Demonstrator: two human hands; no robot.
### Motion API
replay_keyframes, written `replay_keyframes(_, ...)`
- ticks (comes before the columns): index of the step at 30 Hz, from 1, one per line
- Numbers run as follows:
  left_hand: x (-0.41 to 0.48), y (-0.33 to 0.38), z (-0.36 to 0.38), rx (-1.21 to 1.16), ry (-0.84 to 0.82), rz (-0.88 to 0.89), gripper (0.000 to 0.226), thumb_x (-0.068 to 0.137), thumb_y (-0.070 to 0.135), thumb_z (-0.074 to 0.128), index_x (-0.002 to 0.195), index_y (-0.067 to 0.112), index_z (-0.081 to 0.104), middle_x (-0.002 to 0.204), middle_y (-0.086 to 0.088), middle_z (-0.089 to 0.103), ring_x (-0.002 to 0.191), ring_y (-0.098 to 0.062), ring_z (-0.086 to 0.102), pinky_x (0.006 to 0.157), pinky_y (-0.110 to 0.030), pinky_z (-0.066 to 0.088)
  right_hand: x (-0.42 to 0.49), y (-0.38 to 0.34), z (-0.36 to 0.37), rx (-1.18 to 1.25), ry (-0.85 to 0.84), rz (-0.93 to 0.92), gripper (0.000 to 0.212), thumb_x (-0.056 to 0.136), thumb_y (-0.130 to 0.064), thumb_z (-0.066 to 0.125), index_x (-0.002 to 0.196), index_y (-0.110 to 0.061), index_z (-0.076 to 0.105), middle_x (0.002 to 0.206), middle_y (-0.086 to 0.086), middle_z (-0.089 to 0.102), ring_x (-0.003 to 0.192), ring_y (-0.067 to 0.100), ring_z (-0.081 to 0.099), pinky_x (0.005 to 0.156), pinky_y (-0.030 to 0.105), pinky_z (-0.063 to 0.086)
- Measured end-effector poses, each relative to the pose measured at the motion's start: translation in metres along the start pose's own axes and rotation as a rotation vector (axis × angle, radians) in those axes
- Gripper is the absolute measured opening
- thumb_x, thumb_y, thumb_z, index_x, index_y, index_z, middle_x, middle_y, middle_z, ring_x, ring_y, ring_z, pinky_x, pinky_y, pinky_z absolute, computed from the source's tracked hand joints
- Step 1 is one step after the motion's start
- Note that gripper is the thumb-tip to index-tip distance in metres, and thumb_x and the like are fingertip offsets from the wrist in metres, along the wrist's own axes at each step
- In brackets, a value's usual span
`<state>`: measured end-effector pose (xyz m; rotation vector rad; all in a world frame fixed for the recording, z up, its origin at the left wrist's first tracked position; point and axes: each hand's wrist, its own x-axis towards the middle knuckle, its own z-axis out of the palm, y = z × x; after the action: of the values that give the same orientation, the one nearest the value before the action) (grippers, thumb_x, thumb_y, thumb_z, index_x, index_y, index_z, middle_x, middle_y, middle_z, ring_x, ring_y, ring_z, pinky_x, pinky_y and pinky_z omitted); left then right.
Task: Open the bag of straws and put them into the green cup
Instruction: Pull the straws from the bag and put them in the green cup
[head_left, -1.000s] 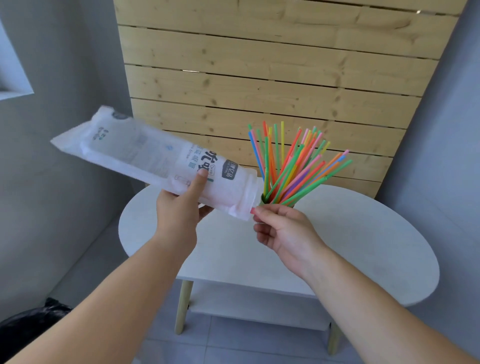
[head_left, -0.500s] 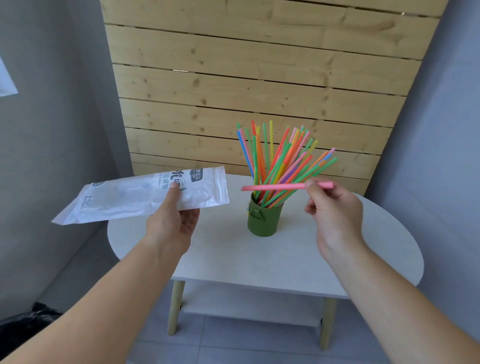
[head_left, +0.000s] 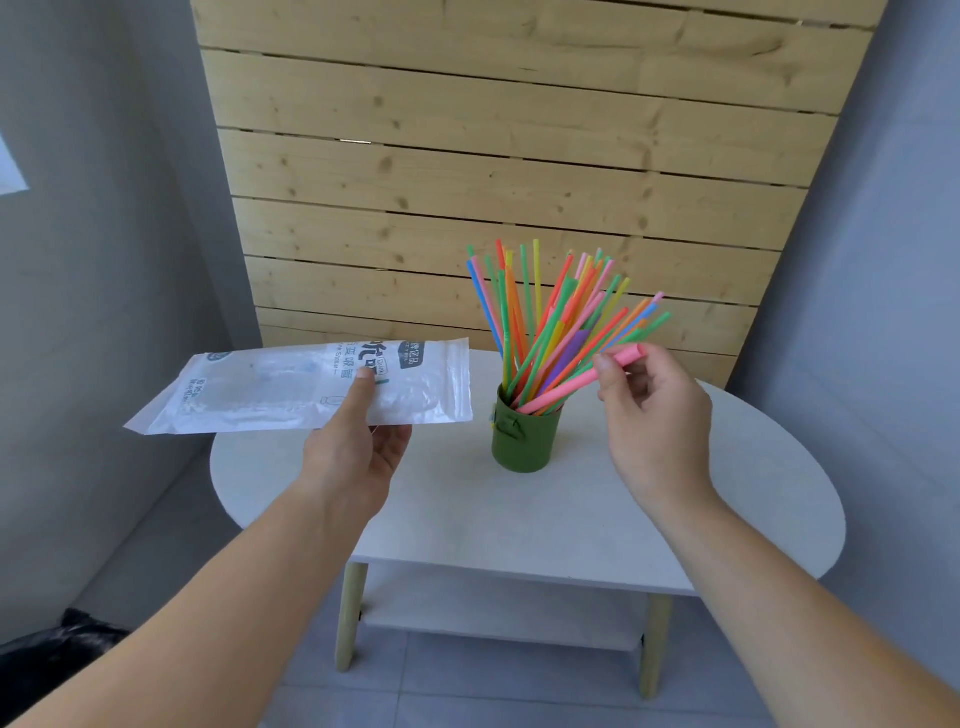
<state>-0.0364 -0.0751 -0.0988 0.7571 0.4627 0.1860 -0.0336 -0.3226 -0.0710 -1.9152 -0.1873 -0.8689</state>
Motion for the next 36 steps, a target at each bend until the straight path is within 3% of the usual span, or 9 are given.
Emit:
replay_keyframes(4, -0.001, 0.000, -0.001, 0.007, -0.020, -0.004, 0.040, 0.089, 0.034, 0.080, 0.123, 0.015, 0.071, 0.113, -0.003, 0.080, 0.076, -0.011, 0.079, 0.060, -0.022, 0.060, -0.003, 0.005, 0.013, -0.090, -0.072, -0.008, 0.015, 0.094, -0.028, 0.067, 0.083, -0.019, 0.066, 0.062, -0.013, 0.056, 0.061, 0.005, 0.054, 0.056, 0.015, 0.038)
replay_keyframes(11, -0.002, 0.003, -0.006, 0.026, -0.022, -0.029, 0.032, 0.087, 0.037, 0.082, 0.108, 0.013, 0.074, 0.095, -0.003, 0.082, 0.070, -0.012, 0.078, 0.060, -0.022, 0.060, -0.001, 0.012, 0.034, -0.174, -0.115, 0.039, 0.025, 0.092, -0.036, 0.069, 0.078, -0.015, 0.065, 0.070, 0.002, 0.065, 0.068, 0.024, 0.059, 0.061, 0.036, 0.046)
replay_keyframes(14, -0.002, 0.005, -0.008, 0.030, -0.016, -0.031, 0.035, 0.086, 0.038, 0.083, 0.109, 0.013, 0.074, 0.093, -0.003, 0.081, 0.070, -0.012, 0.077, 0.059, -0.022, 0.060, -0.001, 0.014, 0.039, -0.197, -0.103, 0.043, 0.028, 0.090, -0.037, 0.070, 0.075, -0.014, 0.064, 0.067, 0.000, 0.065, 0.067, 0.025, 0.059, 0.062, 0.040, 0.049)
replay_keyframes(20, -0.002, 0.005, -0.008, 0.026, -0.015, -0.033, 0.034, 0.085, 0.036, 0.084, 0.108, 0.013, 0.074, 0.096, -0.003, 0.082, 0.070, -0.013, 0.078, 0.059, -0.023, 0.060, -0.004, 0.012, 0.037, -0.154, -0.100, 0.087, 0.019, 0.083, -0.041, 0.077, 0.081, -0.025, 0.068, 0.062, -0.011, 0.064, 0.066, 0.015, 0.064, 0.063, 0.036, 0.051)
replay_keyframes(23, -0.004, 0.004, -0.006, 0.028, -0.032, -0.036, 0.035, 0.086, 0.036, 0.083, 0.109, 0.013, 0.074, 0.098, -0.004, 0.082, 0.071, -0.013, 0.078, 0.059, -0.023, 0.060, -0.006, 0.011, 0.032, -0.106, -0.074, 0.128, 0.028, 0.078, -0.042, 0.082, 0.087, -0.023, 0.063, 0.066, -0.012, 0.066, 0.067, 0.010, 0.065, 0.066, 0.035, 0.053)
replay_keyframes(27, -0.006, 0.004, -0.005, 0.037, -0.037, -0.039, 0.036, 0.085, 0.037, 0.084, 0.109, 0.013, 0.074, 0.101, -0.005, 0.081, 0.071, -0.013, 0.078, 0.060, -0.023, 0.060, -0.011, 0.012, 0.025, -0.085, -0.088, 0.100, 0.037, 0.076, -0.042, 0.083, 0.073, -0.025, 0.051, 0.062, -0.009, 0.061, 0.061, 0.007, 0.060, 0.057, 0.023, 0.047)
replay_keyframes(29, -0.007, 0.004, -0.005, 0.036, -0.042, -0.037, 0.035, 0.085, 0.037, 0.084, 0.109, 0.013, 0.073, 0.099, -0.004, 0.081, 0.070, -0.013, 0.078, 0.059, -0.023, 0.060, -0.014, 0.012, 0.021, -0.096, -0.133, 0.085, 0.038, 0.078, -0.041, 0.081, 0.068, -0.025, 0.048, 0.066, -0.011, 0.062, 0.059, 0.007, 0.056, 0.052, 0.017, 0.041)
replay_keyframes(33, -0.008, 0.003, -0.005, 0.032, -0.055, -0.033, 0.033, 0.086, 0.036, 0.083, 0.108, 0.014, 0.073, 0.093, -0.002, 0.082, 0.072, -0.013, 0.079, 0.059, -0.023, 0.060, -0.021, 0.011, 0.018, -0.038, -0.271, 0.148, 0.030, 0.081, -0.034, 0.079, 0.067, -0.022, 0.056, 0.061, -0.014, 0.062, 0.054, 0.004, 0.054, 0.053, 0.016, 0.042)
replay_keyframes(36, -0.010, 0.003, -0.005, 0.029, -0.058, -0.032, 0.034, 0.086, 0.035, 0.083, 0.110, 0.014, 0.073, 0.092, -0.002, 0.082, 0.072, -0.014, 0.079, 0.059, -0.024, 0.060, -0.028, 0.002, 0.021, 0.057, -0.451, 0.259, 0.022, 0.085, -0.033, 0.077, 0.072, -0.019, 0.066, 0.066, 0.000, 0.068, 0.060, 0.018, 0.060, 0.059, 0.032, 0.050)
